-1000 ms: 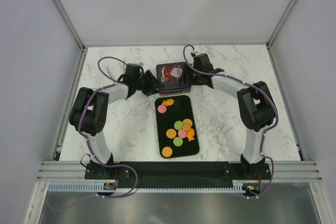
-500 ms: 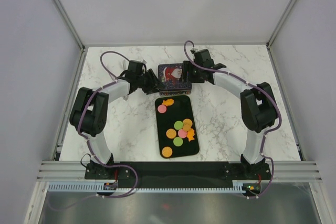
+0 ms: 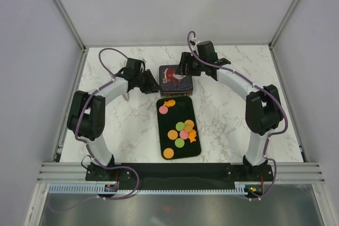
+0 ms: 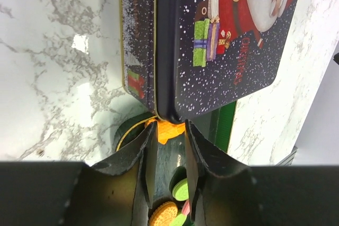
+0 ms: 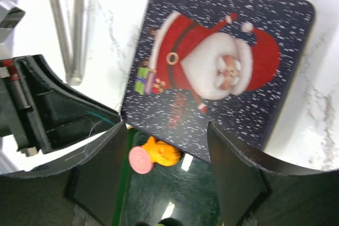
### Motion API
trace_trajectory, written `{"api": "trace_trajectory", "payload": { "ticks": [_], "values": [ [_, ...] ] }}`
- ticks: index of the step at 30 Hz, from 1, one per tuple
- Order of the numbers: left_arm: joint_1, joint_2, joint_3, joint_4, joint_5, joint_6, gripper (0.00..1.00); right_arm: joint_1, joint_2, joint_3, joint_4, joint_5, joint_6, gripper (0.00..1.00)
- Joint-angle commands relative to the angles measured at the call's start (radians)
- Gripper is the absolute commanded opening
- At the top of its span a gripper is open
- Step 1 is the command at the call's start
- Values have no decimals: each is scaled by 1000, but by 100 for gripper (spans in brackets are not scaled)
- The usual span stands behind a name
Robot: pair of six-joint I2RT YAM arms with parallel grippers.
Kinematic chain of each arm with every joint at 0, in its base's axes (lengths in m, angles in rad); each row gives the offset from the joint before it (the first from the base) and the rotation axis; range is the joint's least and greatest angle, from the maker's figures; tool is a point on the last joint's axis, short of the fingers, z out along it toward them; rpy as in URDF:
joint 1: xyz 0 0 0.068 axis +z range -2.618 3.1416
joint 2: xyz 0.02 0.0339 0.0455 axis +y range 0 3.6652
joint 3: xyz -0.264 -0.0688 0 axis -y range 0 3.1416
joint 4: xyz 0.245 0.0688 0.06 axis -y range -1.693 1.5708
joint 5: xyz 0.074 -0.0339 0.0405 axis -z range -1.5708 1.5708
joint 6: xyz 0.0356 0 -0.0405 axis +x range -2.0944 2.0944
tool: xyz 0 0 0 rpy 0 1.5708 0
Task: Pack the cookies
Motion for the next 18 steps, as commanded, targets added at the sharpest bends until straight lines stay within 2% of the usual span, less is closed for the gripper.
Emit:
{"api": "trace_trajectory", "payload": {
  "ticks": [1, 3, 4, 6, 7, 10, 14, 18],
  "values": [
    [26, -83, 44, -49, -18, 54, 35, 2, 11, 57, 76, -109, 50, 68],
    [51, -127, 44, -69, -27, 54, 32, 9, 34, 68, 89, -140, 62, 63],
    [62, -144, 46, -77, -36, 57, 28, 19, 42, 73, 112, -152, 84, 54],
    [100, -200, 47, -98, -47, 64, 27, 28, 63, 76, 140, -191, 107, 42],
    [112, -222, 55, -105, -53, 67, 26, 41, 72, 86, 164, -204, 124, 30],
    [149, -279, 88, -147, -67, 89, 26, 72, 112, 100, 229, -244, 163, 15],
    [169, -316, 119, -175, -64, 109, 26, 101, 207, 108, 335, -303, 228, 1],
    [171, -316, 122, -184, -58, 117, 26, 157, 279, 73, 407, -272, 239, 0]
  ]
}}
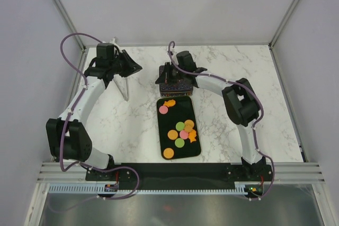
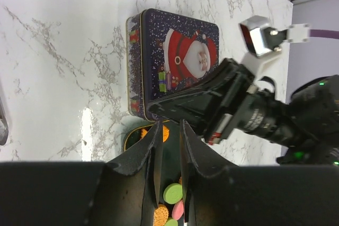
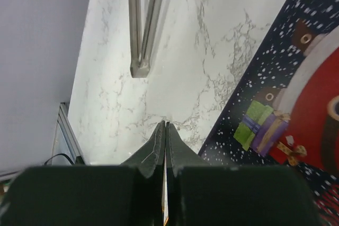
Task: Pack the cookies
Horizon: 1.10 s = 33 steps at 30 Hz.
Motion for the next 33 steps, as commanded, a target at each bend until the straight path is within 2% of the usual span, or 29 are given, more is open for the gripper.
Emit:
{"api": "trace_trajectory", "payload": {
  "ticks": [1, 6, 11, 22, 23, 25, 30, 33],
  "values": [
    [-1, -1, 12, -40, -4, 52, 26, 39, 85, -24, 132, -21, 43, 0],
    [1, 5, -4, -39, -3, 54, 25, 38, 174, -91, 163, 27, 49, 0],
    [4, 3, -1, -38, -4, 56, 25, 39, 153, -108, 164, 48, 48, 0],
    [2, 26, 32, -36, 17, 54, 28, 33, 64, 44, 61, 88, -14, 0],
    [4, 31, 32, -36, 20, 54, 29, 30, 53, 49, 62, 89, -17, 0],
    [2, 45, 15, -26, 22, 48, 39, 21, 22, 60, 60, 94, -17, 1],
    [1, 74, -48, 36, 34, 33, 58, -11, -79, 43, 58, 114, -21, 14],
    [-12, 121, -64, 75, 43, 25, 65, -40, -152, -8, 28, 175, -32, 20]
  ]
}}
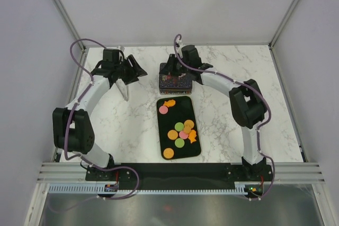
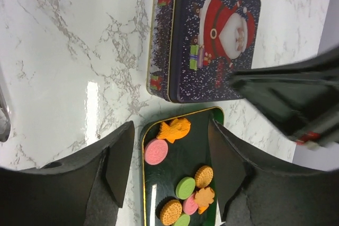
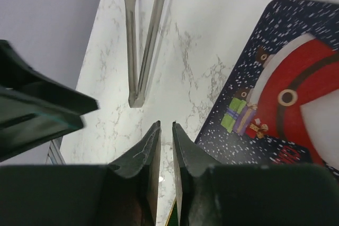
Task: Pack the cookies
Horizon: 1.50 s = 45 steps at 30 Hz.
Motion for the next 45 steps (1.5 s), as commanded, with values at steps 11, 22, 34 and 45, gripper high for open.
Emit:
{"api": "trace_trajectory", "payload": {
  "ticks": [11, 22, 34, 45],
  "values": [
    [-91, 285, 23, 199, 156, -57, 70, -181, -316, -277, -80, 205, -122, 69],
    [-108, 353, 21, 289, 209, -118, 72, -235, -245, -366, 27, 83, -114, 77],
    [-111, 403, 37, 326, 223, -140, 71, -235, -173, -379, 75, -3, -45, 77],
    [-124, 443, 55, 329, 196, -126, 66, -235, -141, -377, 167, -180, 91, 74]
  ]
}}
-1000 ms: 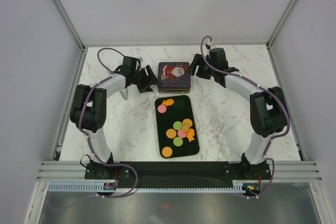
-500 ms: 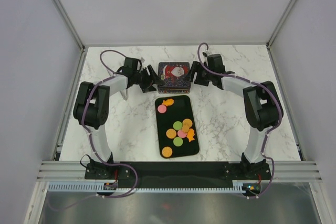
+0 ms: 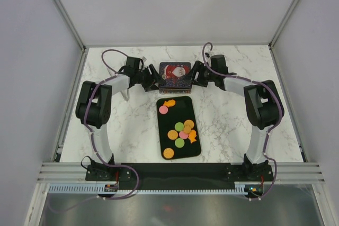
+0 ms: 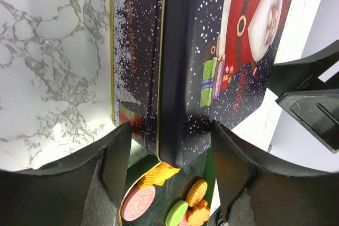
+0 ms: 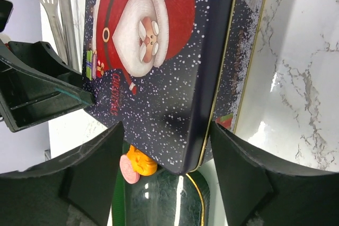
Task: Pack the cookies
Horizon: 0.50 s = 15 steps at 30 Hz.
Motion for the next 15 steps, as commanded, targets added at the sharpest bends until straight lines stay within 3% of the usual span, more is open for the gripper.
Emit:
{"api": "trace_trajectory", "payload": {
  "ticks": [1, 11, 15],
  "values": [
    [-17, 25, 26, 34, -9, -7, 66, 16, 12, -1, 91, -142, 80, 72],
    [-48, 15, 73, -90, -181, 85, 58, -2, 26, -50, 388, -338, 343, 67],
    [-55, 11, 89, -133, -227, 104, 58, -8, 14, -53, 416, -360, 375, 67]
  ]
}}
